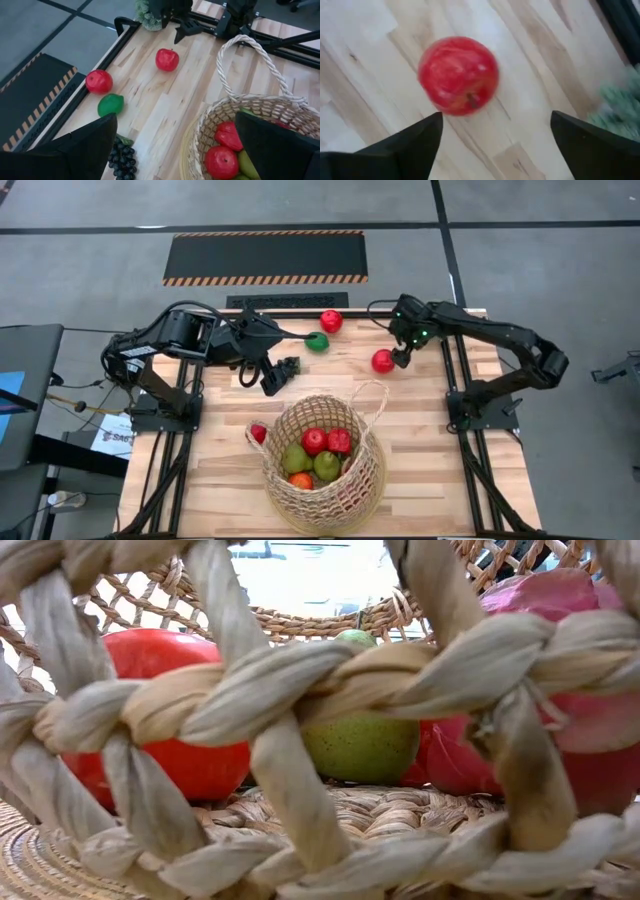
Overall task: Build produce basket
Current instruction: Put the apple into the basket
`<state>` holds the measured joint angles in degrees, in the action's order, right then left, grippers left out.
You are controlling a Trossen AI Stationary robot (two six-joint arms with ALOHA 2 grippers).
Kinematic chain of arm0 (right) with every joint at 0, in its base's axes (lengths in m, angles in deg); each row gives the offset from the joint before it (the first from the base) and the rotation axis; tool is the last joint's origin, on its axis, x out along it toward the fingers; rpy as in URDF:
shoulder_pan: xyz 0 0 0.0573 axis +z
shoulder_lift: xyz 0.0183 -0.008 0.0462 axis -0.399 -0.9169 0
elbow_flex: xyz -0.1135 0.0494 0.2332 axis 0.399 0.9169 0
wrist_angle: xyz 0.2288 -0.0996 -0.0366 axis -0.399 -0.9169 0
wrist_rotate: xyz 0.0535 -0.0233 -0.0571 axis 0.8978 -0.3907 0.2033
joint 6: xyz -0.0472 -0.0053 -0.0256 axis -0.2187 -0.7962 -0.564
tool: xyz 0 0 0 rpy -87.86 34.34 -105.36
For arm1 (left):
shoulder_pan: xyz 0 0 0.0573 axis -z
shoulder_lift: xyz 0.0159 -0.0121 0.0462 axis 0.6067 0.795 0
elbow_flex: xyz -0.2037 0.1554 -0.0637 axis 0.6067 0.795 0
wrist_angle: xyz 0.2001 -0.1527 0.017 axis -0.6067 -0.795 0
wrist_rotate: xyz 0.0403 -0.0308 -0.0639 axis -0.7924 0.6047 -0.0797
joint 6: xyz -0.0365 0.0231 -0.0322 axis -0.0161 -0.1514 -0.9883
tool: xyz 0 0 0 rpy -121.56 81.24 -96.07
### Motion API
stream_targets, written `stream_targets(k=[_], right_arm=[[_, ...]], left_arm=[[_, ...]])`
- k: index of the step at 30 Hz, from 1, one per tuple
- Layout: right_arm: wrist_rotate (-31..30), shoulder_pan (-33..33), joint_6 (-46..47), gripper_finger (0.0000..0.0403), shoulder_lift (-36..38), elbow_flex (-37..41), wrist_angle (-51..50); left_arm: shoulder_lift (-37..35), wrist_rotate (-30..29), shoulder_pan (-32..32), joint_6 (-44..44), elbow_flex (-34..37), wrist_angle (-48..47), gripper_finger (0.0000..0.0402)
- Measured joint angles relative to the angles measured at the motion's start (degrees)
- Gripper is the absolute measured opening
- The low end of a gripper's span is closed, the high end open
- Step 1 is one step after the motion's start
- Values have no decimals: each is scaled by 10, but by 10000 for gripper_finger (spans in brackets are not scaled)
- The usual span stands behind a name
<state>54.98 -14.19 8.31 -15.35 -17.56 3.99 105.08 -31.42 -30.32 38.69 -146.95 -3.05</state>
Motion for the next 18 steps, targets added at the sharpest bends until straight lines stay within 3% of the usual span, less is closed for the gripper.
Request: stream_targets(k=[2, 8, 18], right_arm=[[15, 12, -17, 393, -16, 0, 21], [26, 47, -47, 365, -50, -1, 61], [-57, 19, -53, 361, -144, -1, 85]], left_arm=[[0, 0, 0, 0, 0, 0, 389], [0, 3, 0, 0, 0, -1, 389], [0, 6, 0, -1, 0, -5, 389]])
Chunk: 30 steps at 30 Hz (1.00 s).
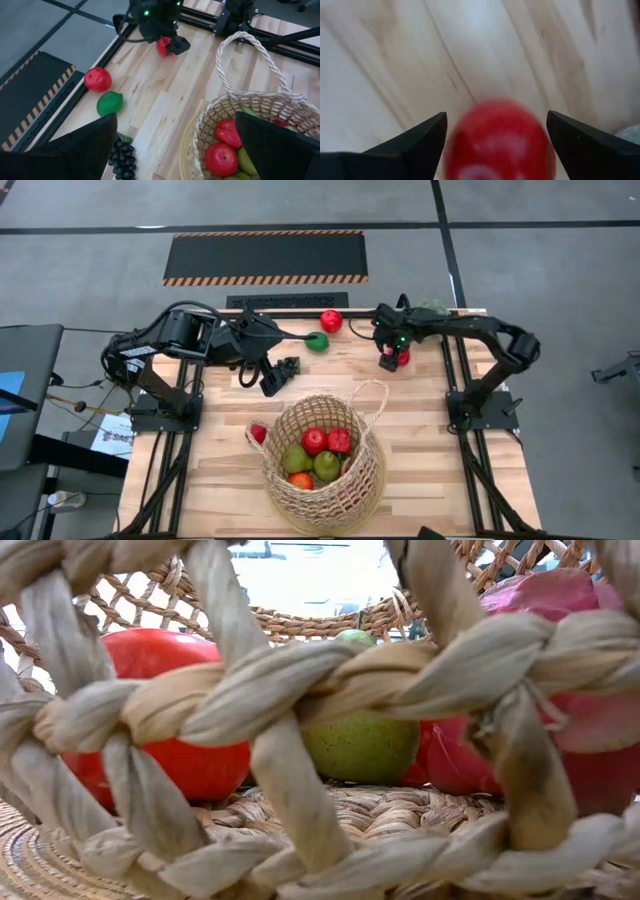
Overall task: Build produce basket
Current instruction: Put the apple into the basket
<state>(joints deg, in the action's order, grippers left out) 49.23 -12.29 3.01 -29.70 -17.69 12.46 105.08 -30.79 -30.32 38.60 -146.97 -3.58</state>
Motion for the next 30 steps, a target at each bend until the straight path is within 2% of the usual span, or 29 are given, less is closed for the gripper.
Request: stream_targets(k=[6, 10, 16, 23, 30], right_arm=[[1, -10, 16, 361, -49, 0, -23], [10, -2, 27, 361, -47, 0, -35], [9, 10, 47, 359, 21, 0, -59], [-20, 10, 81, 361, 99, 0, -96], [-34, -5, 87, 361, 107, 11, -117]], left_arm=[[0, 0, 0, -2, 0, -12, 389], [0, 0, 0, -2, 0, -15, 389], [0, 0, 0, 1, 0, -15, 389], [0, 0, 0, 1, 0, -13, 389], [0, 0, 0, 1, 0, -13, 389]])
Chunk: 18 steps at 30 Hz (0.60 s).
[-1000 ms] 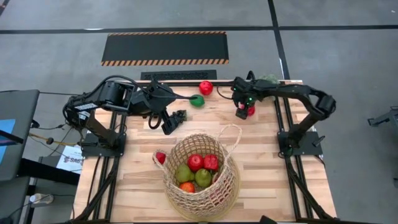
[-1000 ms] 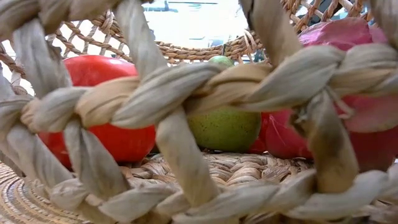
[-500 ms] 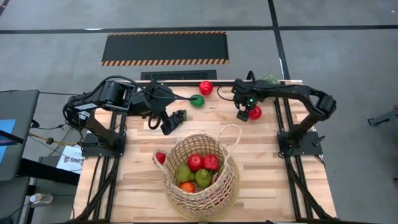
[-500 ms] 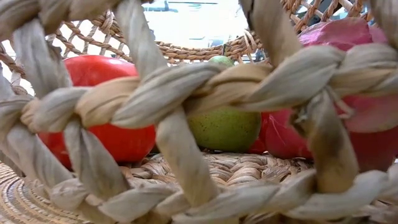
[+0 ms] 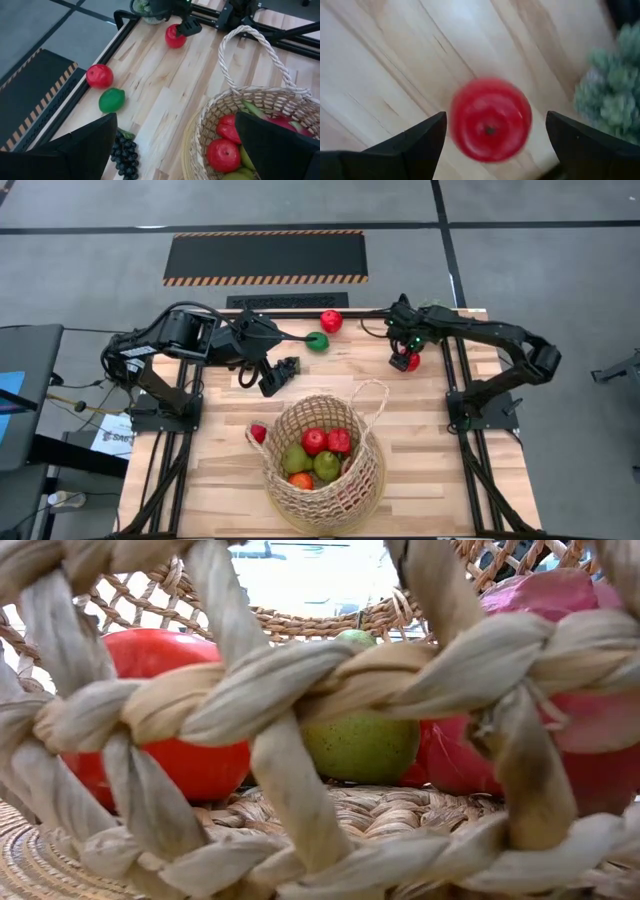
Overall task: Build produce basket
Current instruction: Put the apple into the basket
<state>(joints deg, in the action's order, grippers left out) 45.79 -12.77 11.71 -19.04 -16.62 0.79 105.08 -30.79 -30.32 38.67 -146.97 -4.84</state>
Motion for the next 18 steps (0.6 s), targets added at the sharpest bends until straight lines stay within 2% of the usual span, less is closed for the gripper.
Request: stream_targets(k=[7, 14, 18], right_arm=[[-5, -17, 6, 361, -22, 17, -6], [-6, -18, 9, 361, -24, 75, 59], [-5, -21, 9, 360, -24, 82, 69]], left_arm=[[0, 0, 1, -3, 0, -1, 389], [0, 0, 1, -2, 0, -3, 389], [0, 0, 1, -2, 0, -3, 389]])
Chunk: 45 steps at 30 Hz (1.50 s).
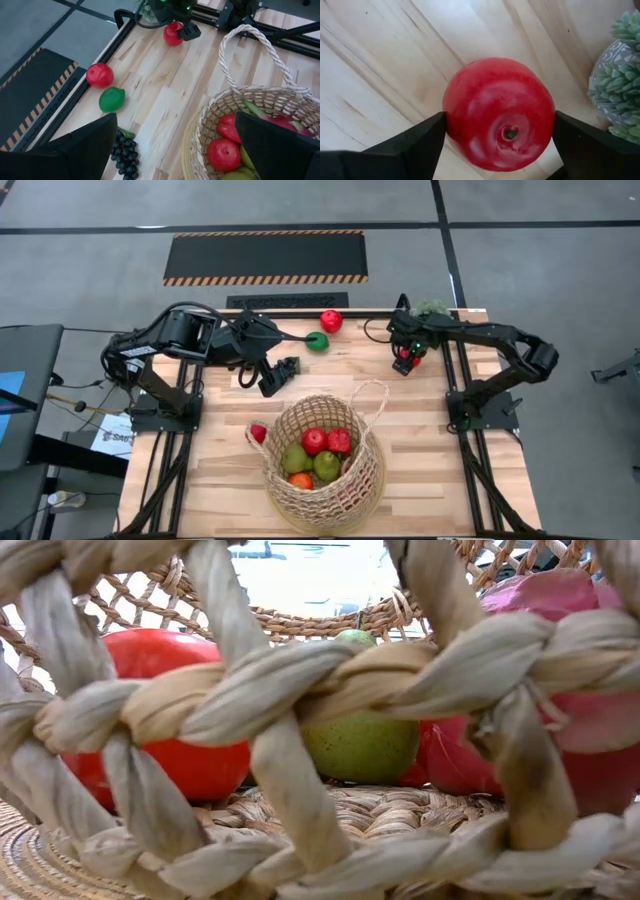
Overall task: Build produce basket
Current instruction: Put the apple into the basket
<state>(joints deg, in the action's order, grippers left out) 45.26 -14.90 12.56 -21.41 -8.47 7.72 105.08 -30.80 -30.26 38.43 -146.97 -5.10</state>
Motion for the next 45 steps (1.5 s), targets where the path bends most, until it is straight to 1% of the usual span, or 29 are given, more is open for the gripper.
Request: stream_targets(k=[3, 8, 10, 13, 16, 19, 22, 26, 29, 32, 34, 37, 40, 45], right_arm=[[0, 0, 3, 346, -1, 0, 8], [2, 2, 11, 293, 13, 2, 12], [19, 5, 12, 277, 28, -1, 9], [50, 7, 21, 273, 70, -21, 15], [91, 7, 42, 279, 124, -42, 21], [134, 7, 63, 284, 191, -74, 30], [206, 7, 86, 285, 263, -107, 46], [309, 8, 147, 285, 347, -148, 120], [352, 19, 195, 285, 391, -165, 184], [366, 39, 237, 286, 416, -175, 235], [367, 55, 258, 286, 425, -177, 255], [367, 80, 279, 286, 428, -177, 267], [367, 110, 285, 286, 425, -177, 269], [367, 172, 291, 286, 409, -177, 271]], left_arm=[[0, 0, 0, 0, 0, 3, 389], [0, -1, 0, -13, 0, 7, 389], [0, -8, 0, -14, 0, 15, 389], [0, -20, 6, 4, 0, 61, 389], [0, -12, 12, 46, 0, 129, 389], [0, 14, 12, 79, 0, 186, 389], [0, 43, 8, 116, 0, 242, 389], [4, 105, -18, 155, 7, 324, 389], [10, 152, -48, 185, 26, 364, 389], [21, 205, -79, 216, 44, 393, 389], [40, 228, -94, 243, 45, 413, 389], [69, 263, -107, 278, 46, 436, 389], [93, 303, -113, 286, 45, 465, 389], [113, 311, -118, 301, 45, 493, 389]])
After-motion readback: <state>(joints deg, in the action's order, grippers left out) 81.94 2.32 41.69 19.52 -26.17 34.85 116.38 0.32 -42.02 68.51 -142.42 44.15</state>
